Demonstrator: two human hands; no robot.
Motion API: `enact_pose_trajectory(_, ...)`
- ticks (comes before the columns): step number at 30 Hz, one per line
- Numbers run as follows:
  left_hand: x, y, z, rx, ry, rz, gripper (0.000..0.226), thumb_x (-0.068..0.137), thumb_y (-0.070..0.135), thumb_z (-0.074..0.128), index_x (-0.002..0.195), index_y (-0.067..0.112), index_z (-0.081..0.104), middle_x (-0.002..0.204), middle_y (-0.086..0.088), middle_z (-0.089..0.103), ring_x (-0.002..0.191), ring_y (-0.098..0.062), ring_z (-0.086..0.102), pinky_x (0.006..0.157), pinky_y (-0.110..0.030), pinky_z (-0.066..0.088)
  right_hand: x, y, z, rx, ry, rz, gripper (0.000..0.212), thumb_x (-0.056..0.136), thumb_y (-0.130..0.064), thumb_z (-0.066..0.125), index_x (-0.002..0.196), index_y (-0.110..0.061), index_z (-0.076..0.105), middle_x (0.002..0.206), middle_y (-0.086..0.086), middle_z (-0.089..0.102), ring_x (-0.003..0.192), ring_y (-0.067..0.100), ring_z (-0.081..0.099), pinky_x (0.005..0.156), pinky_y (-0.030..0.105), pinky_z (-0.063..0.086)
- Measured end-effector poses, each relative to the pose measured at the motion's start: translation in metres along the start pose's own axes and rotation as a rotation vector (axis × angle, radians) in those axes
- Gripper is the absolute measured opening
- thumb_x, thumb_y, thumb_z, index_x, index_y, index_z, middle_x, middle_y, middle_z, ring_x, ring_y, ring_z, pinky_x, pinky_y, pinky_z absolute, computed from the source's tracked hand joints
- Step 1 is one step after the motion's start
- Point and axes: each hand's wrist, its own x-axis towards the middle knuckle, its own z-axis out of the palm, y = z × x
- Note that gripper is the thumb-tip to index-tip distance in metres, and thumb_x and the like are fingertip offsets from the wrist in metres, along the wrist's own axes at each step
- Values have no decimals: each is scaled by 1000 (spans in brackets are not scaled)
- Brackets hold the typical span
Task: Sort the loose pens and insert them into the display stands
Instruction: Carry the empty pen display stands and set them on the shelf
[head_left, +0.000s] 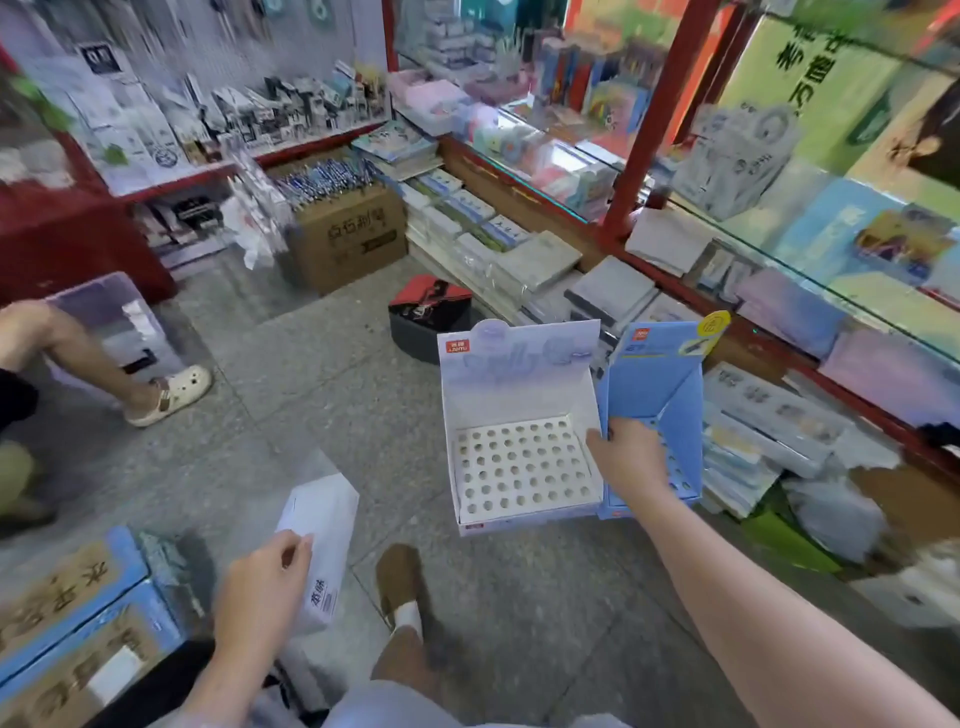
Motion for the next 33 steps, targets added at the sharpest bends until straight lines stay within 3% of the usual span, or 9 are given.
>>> enact_pose_trajectory(3, 95, 18, -7, 8, 1, 14, 30, 90, 27, 55, 66, 13, 63, 65, -13, 67, 71, -36, 62, 61, -38, 46, 65, -53, 16, 0, 1, 5, 44, 89, -11, 48, 54, -15, 22, 48, 1, 22, 47, 16, 18, 48, 29, 10)
enact_pose_trajectory(14, 392, 133, -64, -21, 133, 187, 24, 90, 20, 56, 76, 5, 68, 73, -16, 69, 75, -38, 60, 60, -33, 33, 266, -148, 61, -15, -8, 154, 43, 88, -10, 48, 54, -14, 23, 47, 1, 20, 45, 17, 17, 50, 28, 12)
enact_pose_trajectory(19, 525, 174, -62, -13, 157, 212, 24, 92, 21, 55, 80, 6, 69, 77, -16, 71, 79, -38, 63, 72, -40, 46, 383, -188, 89, -12, -31, 212, 44, 89, -9, 49, 53, -12, 24, 46, 3, 22, 45, 17, 18, 48, 28, 11)
enact_pose_trajectory(28, 705, 203, -69, -15, 151, -3, 24, 91, 21, 55, 68, 15, 62, 68, -12, 68, 71, -35, 61, 60, -37, 40, 600, -349, 124, -83, -122, 112, 44, 88, -10, 50, 52, -12, 26, 45, 3, 27, 42, 17, 22, 44, 26, 13)
enact_pose_trajectory(33, 791, 187, -67, 2, 132, -134, 22, 90, 17, 58, 73, 5, 66, 74, -20, 70, 76, -41, 64, 64, -40, 43, 699, -440, 144, -81, -99, 25, 40, 88, -13, 50, 56, -11, 26, 49, 5, 26, 45, 18, 21, 45, 28, 13)
